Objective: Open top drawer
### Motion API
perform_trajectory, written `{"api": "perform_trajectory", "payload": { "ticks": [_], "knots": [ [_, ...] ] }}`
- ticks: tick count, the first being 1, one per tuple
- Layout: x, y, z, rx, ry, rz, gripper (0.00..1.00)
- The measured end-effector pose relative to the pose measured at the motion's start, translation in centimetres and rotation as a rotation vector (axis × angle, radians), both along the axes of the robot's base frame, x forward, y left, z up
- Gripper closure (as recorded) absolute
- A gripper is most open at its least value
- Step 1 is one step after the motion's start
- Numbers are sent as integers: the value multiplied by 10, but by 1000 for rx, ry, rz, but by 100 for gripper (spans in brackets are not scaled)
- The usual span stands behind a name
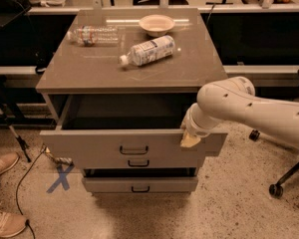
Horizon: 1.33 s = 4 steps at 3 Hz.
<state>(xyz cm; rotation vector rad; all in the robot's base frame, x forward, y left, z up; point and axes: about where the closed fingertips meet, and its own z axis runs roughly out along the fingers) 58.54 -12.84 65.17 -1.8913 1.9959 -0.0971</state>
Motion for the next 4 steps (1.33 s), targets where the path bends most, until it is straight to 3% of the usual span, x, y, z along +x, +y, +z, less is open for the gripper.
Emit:
{"api": "perform_trajectory", "payload": {
  "ticks": [1, 2, 4],
  "knots": [
    [-7, -2, -2, 2, 6, -10, 100],
    [-35, -7, -8, 17, 28, -49, 100],
    [-40, -8, -12, 1, 41, -43, 100]
  ]
}}
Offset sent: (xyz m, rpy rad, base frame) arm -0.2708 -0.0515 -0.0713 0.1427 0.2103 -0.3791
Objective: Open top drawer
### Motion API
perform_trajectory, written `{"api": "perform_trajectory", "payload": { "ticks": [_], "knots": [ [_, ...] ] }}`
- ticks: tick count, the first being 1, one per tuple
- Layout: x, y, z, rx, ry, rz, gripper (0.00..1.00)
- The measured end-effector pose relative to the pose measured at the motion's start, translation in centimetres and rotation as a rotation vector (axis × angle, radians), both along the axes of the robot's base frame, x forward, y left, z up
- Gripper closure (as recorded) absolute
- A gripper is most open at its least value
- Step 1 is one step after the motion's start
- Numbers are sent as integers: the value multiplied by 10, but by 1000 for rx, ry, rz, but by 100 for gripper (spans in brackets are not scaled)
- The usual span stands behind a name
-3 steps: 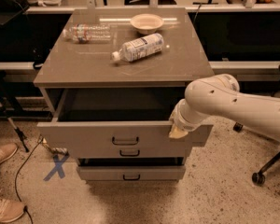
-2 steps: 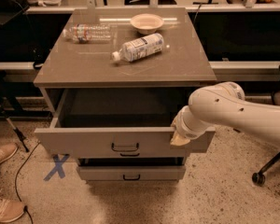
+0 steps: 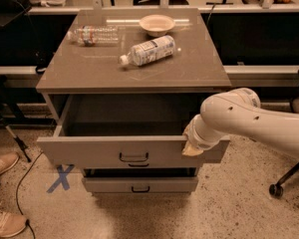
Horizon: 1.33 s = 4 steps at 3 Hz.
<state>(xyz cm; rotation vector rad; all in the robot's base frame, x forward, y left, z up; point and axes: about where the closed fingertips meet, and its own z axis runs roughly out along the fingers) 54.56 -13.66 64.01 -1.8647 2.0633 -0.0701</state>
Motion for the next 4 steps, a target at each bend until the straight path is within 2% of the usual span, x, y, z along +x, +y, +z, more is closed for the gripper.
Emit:
{"api": "perform_trajectory", "payload": {
  "ticks": [4],
  "knots": [
    [0, 0, 1, 0, 0, 0, 100]
  ]
}}
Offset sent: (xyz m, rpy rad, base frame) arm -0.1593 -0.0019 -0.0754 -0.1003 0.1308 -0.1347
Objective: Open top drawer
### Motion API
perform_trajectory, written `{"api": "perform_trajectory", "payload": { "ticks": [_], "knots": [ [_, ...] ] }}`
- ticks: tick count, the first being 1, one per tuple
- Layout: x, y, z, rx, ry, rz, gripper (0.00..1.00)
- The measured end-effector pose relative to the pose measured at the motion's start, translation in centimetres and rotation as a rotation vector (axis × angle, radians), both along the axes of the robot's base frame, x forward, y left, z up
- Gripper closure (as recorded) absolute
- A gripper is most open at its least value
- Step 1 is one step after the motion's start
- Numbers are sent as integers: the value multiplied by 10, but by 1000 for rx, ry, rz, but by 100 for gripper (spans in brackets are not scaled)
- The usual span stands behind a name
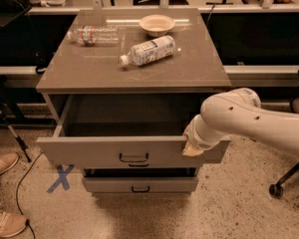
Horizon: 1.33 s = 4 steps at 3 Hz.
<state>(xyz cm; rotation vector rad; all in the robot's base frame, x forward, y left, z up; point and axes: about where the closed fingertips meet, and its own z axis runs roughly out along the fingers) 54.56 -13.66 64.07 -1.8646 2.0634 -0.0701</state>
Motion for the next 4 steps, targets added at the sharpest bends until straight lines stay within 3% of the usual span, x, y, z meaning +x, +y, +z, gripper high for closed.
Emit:
{"api": "perform_trajectory", "payload": {
  "ticks": [1, 4],
  "knots": [
    [0, 0, 0, 0, 0, 0, 100],
    [0, 0, 0, 0, 0, 0, 34]
  ]
}}
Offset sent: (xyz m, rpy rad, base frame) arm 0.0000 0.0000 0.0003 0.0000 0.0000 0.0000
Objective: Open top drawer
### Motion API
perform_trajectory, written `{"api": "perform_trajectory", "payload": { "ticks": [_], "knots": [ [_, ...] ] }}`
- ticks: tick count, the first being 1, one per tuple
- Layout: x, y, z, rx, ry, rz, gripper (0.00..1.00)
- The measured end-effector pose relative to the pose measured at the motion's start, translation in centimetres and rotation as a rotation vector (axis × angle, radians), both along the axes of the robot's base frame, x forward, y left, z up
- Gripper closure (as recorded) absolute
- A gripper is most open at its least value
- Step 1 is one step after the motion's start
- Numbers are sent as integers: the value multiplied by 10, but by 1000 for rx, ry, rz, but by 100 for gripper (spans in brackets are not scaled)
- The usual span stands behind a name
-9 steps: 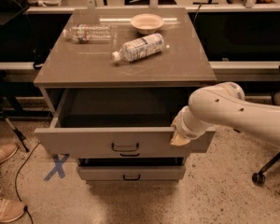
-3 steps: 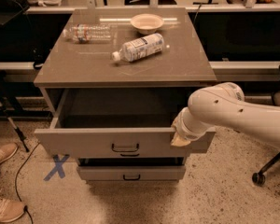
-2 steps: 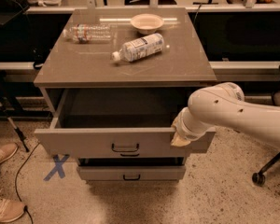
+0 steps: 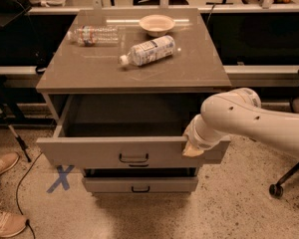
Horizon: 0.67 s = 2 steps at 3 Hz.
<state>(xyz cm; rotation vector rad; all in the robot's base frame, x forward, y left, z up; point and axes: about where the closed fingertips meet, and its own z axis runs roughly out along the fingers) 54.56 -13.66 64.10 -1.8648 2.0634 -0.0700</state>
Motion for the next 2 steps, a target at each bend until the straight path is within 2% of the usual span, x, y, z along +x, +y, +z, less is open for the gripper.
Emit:
{"api": "perform_trajectory", "payload": {
  "ticks": [1, 2],
  "knots": [
    [0, 0, 0, 0, 0, 0, 11],
    [0, 0, 0, 0, 1, 1, 0]
  ]
}}
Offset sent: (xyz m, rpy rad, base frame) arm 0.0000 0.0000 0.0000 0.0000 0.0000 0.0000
